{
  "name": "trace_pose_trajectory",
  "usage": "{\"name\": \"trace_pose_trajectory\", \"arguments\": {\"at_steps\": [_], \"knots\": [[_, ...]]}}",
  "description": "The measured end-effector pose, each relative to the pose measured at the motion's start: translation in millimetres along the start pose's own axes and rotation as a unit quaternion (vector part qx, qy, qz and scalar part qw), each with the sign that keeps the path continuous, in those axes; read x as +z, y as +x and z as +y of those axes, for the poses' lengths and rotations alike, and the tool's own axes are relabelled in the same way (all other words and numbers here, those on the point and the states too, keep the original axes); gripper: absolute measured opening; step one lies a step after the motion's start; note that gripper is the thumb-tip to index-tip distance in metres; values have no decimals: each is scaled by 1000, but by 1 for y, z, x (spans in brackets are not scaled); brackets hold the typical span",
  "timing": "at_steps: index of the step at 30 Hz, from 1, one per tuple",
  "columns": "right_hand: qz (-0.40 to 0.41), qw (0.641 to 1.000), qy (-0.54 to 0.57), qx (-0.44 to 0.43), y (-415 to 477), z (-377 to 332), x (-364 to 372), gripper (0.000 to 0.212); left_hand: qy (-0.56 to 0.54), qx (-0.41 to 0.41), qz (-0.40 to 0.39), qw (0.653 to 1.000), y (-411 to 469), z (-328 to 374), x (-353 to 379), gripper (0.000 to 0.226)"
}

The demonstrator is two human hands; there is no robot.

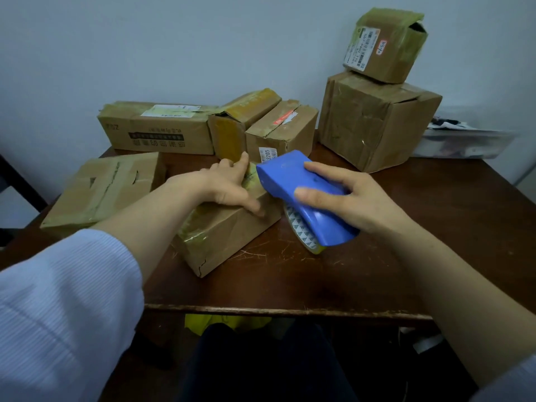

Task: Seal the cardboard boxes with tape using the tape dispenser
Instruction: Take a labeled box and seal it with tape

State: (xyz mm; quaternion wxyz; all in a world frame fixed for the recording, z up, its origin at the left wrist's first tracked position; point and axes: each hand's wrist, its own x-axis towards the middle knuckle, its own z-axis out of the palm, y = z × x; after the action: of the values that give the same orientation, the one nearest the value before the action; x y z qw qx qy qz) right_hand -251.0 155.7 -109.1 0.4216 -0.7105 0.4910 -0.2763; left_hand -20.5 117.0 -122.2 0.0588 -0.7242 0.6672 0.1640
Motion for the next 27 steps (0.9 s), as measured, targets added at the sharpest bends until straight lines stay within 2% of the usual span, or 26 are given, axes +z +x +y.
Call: {"name": "trace_pose_trajectory", "arguments": {"at_steps": [2, 4, 7, 12, 16, 19, 27], "knots": [[-26, 996, -88, 3, -2, -1, 2, 101, -6, -2, 22, 1000, -2, 2, 4, 125], [-43, 985, -165, -8, -3, -1, 2, 111, -1, 4, 49, 999, -3, 3, 6, 118], [-48, 975, -216, -13, -10, 8, -10, 103, -6, 6, 49, 999, -2, 2, 6, 115], [-81, 971, -223, 38, -33, 12, -37, 92, -7, 6, 39, 999, -1, 3, 4, 119], [-104, 943, -312, 43, -17, -5, -27, 89, -11, 8, 40, 999, -2, 1, 3, 121], [-127, 931, -339, 50, -1, -23, -26, 84, -12, 9, 43, 999, -3, 0, 4, 120], [-194, 915, -345, 78, 31, -76, -28, 51, -10, 15, 39, 999, -2, 1, 4, 114]]}}
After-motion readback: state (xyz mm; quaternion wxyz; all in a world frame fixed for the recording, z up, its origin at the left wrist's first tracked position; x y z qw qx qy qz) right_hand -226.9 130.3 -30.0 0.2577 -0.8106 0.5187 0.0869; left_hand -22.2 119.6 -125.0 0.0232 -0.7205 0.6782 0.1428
